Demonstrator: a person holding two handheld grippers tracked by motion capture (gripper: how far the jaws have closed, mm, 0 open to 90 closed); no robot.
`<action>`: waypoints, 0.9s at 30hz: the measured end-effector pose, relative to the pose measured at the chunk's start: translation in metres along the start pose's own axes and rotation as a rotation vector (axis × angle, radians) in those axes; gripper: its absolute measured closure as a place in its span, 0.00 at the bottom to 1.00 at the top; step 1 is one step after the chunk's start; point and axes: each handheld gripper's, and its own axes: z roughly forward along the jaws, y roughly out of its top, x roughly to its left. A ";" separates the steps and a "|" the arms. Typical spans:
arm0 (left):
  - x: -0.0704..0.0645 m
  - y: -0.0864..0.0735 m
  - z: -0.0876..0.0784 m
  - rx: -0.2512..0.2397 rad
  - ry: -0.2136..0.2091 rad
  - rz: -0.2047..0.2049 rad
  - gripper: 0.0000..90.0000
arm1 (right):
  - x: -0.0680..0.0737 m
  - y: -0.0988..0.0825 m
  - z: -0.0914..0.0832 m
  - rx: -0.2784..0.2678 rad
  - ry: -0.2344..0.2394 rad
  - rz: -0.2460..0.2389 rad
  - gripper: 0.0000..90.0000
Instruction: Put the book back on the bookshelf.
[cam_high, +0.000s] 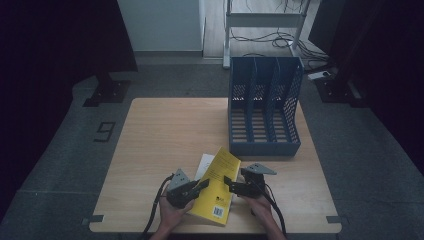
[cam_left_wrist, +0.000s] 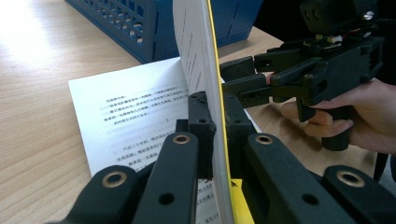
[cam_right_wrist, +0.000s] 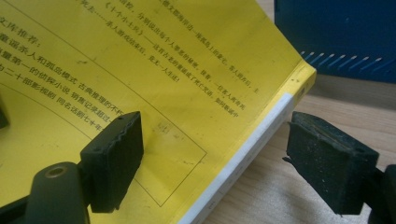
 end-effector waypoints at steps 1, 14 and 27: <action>0.000 0.000 0.000 0.000 0.000 0.000 0.95 | 0.000 0.000 0.000 -0.004 0.002 0.001 0.20; -0.005 0.007 -0.009 -0.019 -0.007 0.016 0.96 | -0.005 0.002 -0.004 -0.025 0.032 0.031 0.20; -0.007 0.013 -0.019 -0.040 -0.023 0.022 0.96 | -0.008 0.003 -0.006 -0.037 0.086 0.075 0.20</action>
